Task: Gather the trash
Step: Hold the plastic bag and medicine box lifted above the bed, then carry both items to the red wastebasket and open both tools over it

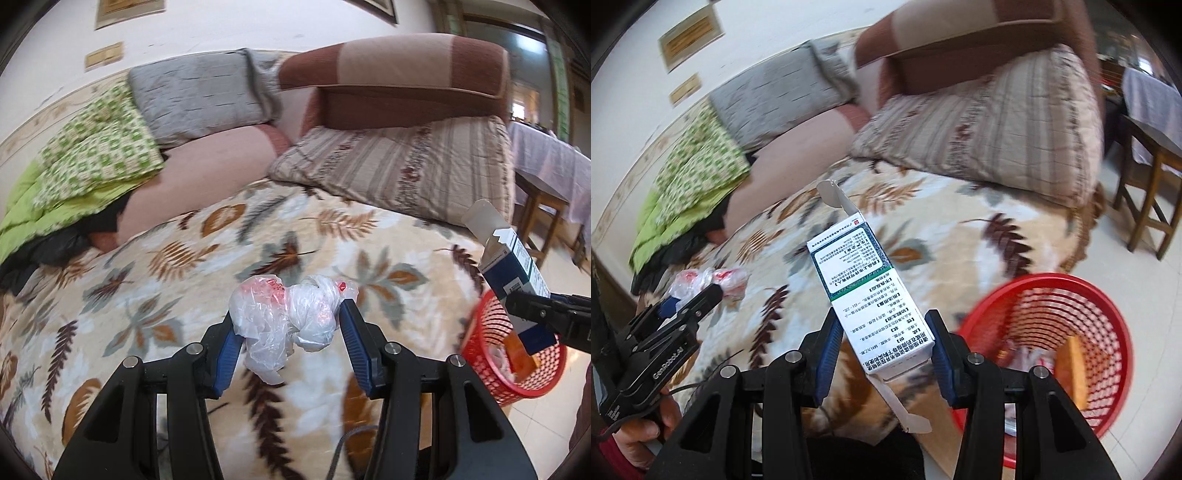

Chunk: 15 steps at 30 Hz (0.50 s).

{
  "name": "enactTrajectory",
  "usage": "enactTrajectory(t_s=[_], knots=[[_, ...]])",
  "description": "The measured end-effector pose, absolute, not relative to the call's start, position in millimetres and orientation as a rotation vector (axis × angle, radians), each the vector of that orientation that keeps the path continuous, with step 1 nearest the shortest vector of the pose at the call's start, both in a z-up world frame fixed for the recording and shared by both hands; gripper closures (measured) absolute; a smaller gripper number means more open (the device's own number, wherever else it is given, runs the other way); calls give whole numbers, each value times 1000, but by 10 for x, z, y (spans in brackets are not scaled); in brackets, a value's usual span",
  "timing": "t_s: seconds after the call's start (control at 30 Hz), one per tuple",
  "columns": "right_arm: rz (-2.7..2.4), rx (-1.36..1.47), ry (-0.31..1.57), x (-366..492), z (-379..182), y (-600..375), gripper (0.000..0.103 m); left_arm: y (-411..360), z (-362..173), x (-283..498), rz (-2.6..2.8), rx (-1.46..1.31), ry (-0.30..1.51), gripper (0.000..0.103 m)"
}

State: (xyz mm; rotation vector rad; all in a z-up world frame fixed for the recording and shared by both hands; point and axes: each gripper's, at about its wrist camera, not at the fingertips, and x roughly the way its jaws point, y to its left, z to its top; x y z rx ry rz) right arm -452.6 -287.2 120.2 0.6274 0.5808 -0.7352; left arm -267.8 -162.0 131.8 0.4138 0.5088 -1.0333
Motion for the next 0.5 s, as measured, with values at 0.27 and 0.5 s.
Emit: enactTrajectory(t_s=[0.27,0.5], knots=[[-847,684,570,-5119,1123,-3070,54,-1961,1297,-3120,-1141,485,496,52],[-901,746,585,-5494,938,-3119,54,-2203,1214,-3450,-1218,540,499,52]])
